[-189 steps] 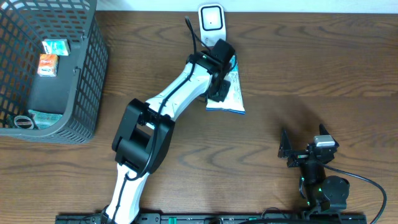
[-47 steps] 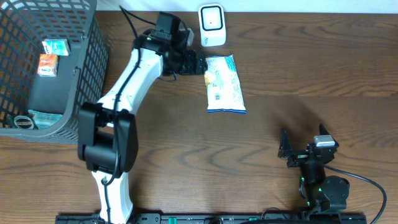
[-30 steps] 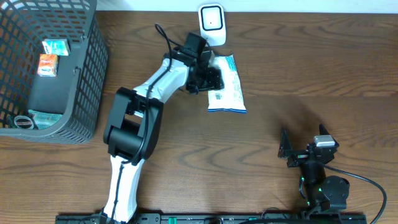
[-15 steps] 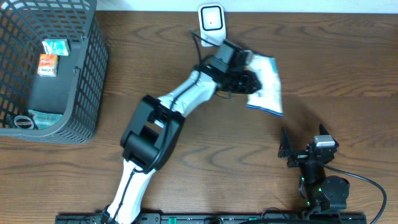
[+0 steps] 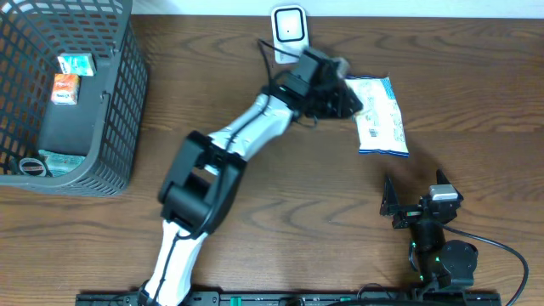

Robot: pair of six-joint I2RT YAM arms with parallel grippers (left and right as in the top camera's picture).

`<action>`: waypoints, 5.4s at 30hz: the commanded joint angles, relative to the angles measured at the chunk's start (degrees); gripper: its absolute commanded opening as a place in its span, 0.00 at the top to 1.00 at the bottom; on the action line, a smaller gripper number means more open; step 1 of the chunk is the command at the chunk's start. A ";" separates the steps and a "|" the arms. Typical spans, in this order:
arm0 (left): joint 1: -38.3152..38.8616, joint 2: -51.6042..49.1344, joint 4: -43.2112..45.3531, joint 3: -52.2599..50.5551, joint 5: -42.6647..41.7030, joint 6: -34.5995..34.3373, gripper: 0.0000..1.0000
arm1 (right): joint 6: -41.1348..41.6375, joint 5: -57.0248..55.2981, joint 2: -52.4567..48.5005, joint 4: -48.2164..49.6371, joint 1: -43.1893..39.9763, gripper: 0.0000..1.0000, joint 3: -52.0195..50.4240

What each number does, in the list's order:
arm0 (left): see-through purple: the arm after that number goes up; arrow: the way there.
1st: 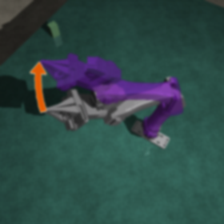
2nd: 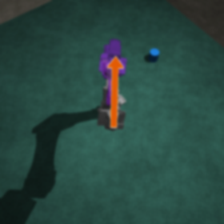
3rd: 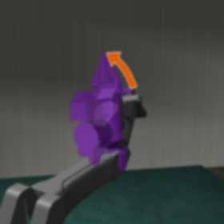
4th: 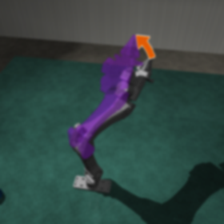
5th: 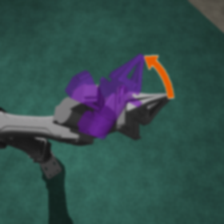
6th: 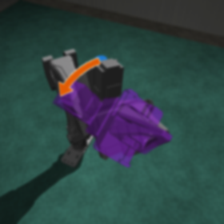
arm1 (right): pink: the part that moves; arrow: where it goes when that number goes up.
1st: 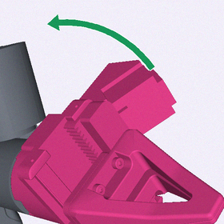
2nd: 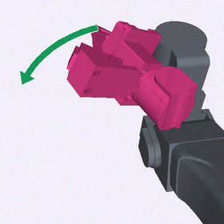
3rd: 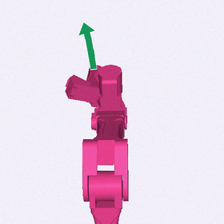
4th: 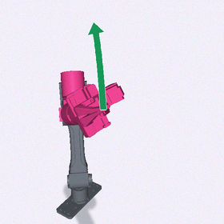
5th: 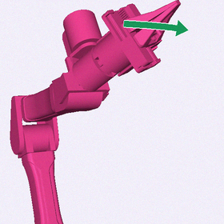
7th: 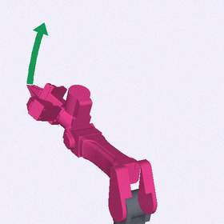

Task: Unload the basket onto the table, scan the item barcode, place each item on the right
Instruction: 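Move the bag right and release it on the table with the left gripper, then reach the left gripper into the basket and grasp the green packet, then lift the green packet and carry it toward the scanner with the left gripper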

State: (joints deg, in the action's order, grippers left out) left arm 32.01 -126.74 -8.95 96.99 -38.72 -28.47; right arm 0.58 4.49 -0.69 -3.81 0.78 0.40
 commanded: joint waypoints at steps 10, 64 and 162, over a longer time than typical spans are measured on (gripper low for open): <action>-14.53 25.70 -6.73 0.50 1.90 16.59 0.45 | -0.66 0.15 0.31 -0.26 0.39 0.01 -0.04; -58.36 4.79 -44.19 -0.11 63.25 -10.97 0.33 | -0.66 0.15 0.31 -0.24 0.39 0.01 -0.04; -14.51 19.85 -18.78 -8.61 -8.87 14.21 0.92 | -0.66 0.15 0.31 -0.26 0.39 0.01 -0.04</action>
State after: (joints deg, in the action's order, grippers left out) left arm 15.20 -103.74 -28.03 88.71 -54.04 -11.94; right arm 0.56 4.49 -0.69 -3.81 0.78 0.40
